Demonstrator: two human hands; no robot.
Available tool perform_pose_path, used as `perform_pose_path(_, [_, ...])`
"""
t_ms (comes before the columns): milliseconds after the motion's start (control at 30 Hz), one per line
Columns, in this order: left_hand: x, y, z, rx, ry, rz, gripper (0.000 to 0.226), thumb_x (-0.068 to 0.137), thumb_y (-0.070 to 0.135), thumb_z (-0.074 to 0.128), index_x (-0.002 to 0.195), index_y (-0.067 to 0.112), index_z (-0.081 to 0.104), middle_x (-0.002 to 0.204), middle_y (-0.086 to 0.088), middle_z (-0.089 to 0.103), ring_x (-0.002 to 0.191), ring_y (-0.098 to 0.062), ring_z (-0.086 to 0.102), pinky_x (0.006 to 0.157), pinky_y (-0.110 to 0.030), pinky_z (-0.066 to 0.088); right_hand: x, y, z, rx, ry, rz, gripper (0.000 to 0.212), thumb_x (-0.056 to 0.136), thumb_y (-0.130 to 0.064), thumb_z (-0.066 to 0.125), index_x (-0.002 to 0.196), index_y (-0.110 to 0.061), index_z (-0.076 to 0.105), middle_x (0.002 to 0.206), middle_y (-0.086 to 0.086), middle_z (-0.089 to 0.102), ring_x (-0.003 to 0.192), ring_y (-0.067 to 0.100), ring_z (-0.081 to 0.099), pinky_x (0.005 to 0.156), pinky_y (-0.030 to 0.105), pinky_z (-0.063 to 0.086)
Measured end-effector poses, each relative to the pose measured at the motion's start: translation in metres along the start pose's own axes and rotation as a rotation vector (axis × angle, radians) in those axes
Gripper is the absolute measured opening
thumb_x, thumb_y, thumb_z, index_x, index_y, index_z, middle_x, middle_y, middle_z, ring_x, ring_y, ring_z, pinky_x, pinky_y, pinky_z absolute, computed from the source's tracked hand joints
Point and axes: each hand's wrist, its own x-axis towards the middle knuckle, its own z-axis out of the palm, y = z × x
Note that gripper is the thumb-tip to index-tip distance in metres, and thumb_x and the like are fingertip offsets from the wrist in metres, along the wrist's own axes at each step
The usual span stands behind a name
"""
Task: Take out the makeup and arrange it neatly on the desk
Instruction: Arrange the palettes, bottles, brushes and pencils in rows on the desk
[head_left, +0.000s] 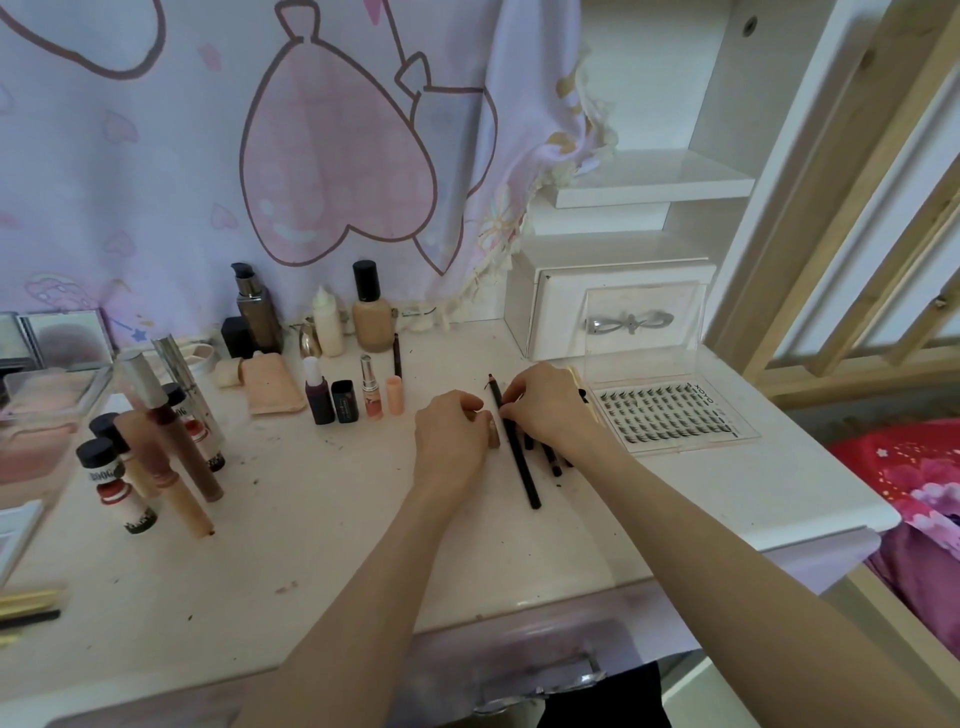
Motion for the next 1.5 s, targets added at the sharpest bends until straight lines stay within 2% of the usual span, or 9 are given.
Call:
perform_pose_path(367, [-0.021,-0.054,-0.052,0.526,-0.088,0.452,0.027,0.094,0.023,0.047,0.117,0.016,0.059,0.118,0.001,0.053,0.111,-0.017,0.045,0.094,-0.029,0.032,0.008,-0.023,0.009,-0.009,0.054,-0.188,0.025,0.093,-0.016,0.048,0.104,-0.008,0.069,0.108,0.008,0.068,0.099,0.023,0.061,0.08,0.026,0.043])
perform_pose_path(567, [-0.032,-0.071,-0.071,0.658,-0.143,0.44,0.044,0.098,0.036,0.031,0.14,0.026,0.036,0.149,0.004,0.031,0.138,-0.014,0.023,0.114,-0.029,0.011,0.044,-0.049,0.036,-0.09,-0.179,-0.319,0.037,0.098,-0.01,0.036,0.125,-0.018,0.059,0.126,0.016,0.054,0.116,0.029,0.05,0.1,0.031,0.038])
perform_pose_path(700, [-0.032,-0.073,-0.069,0.673,-0.139,0.431,0.045,0.098,0.037,0.027,0.142,0.029,0.031,0.152,0.006,0.026,0.141,-0.012,0.017,0.115,-0.029,0.004,0.063,-0.059,0.047,-0.129,-0.243,-0.355,0.039,0.099,-0.012,0.034,0.128,-0.023,0.057,0.125,0.018,0.053,0.115,0.031,0.049,0.094,0.024,0.033])
perform_pose_path(767, [-0.031,-0.074,-0.069,0.665,-0.127,0.44,0.044,0.098,0.036,0.028,0.142,0.029,0.032,0.151,0.005,0.028,0.14,-0.012,0.018,0.115,-0.029,0.005,0.067,-0.061,0.05,-0.135,-0.27,-0.366,0.037,0.099,-0.015,0.036,0.126,-0.022,0.059,0.124,0.016,0.055,0.113,0.029,0.05,0.08,0.016,0.028])
perform_pose_path(967, [-0.03,-0.074,-0.069,0.652,-0.11,0.451,0.043,0.097,0.035,0.031,0.139,0.027,0.037,0.148,0.004,0.032,0.137,-0.014,0.023,0.114,-0.03,0.01,0.073,-0.063,0.056,-0.134,-0.235,-0.313,0.026,0.095,-0.022,0.047,0.11,-0.01,0.065,0.101,0.007,0.06,0.09,0.02,0.051,0.076,0.024,0.035])
perform_pose_path(1100, [-0.03,-0.076,-0.068,0.649,-0.092,0.455,0.042,0.097,0.035,0.032,0.138,0.027,0.039,0.147,0.005,0.034,0.136,-0.014,0.024,0.113,-0.03,0.01,0.076,-0.062,0.056,-0.181,-0.152,-0.19,0.017,0.088,-0.009,0.049,0.103,-0.004,0.057,0.107,0.015,0.057,0.095,0.028,0.053,0.074,0.029,0.039])
perform_pose_path(1200, [-0.03,-0.076,-0.067,0.647,-0.087,0.459,0.042,0.097,0.035,0.032,0.137,0.027,0.04,0.146,0.005,0.035,0.136,-0.014,0.025,0.113,-0.03,0.011,0.075,-0.063,0.052,-0.159,-0.164,-0.099,0.007,0.086,-0.004,0.046,0.091,-0.004,0.051,0.087,0.01,0.049,0.08,0.025,0.048,0.065,0.03,0.04])
perform_pose_path(1300, [-0.031,-0.076,-0.068,0.642,-0.082,0.46,0.042,0.097,0.034,0.032,0.137,0.027,0.04,0.146,0.005,0.035,0.136,-0.014,0.025,0.113,-0.029,0.01,0.075,-0.062,0.047,-0.144,-0.189,-0.06,0.028,0.083,-0.001,0.047,0.059,-0.012,0.036,0.061,0.006,0.037,0.057,0.02,0.04,0.047,0.025,0.03])
perform_pose_path(1500, [-0.03,-0.077,-0.069,0.643,-0.081,0.478,0.042,0.097,0.035,0.031,0.137,0.027,0.039,0.146,0.006,0.035,0.136,-0.013,0.025,0.113,-0.029,0.01,0.061,-0.05,0.022,0.207,-0.112,0.014,0.033,0.083,-0.007,0.054,0.055,-0.012,0.037,0.054,0.003,0.037,0.047,0.016,0.037,0.046,0.023,0.031])
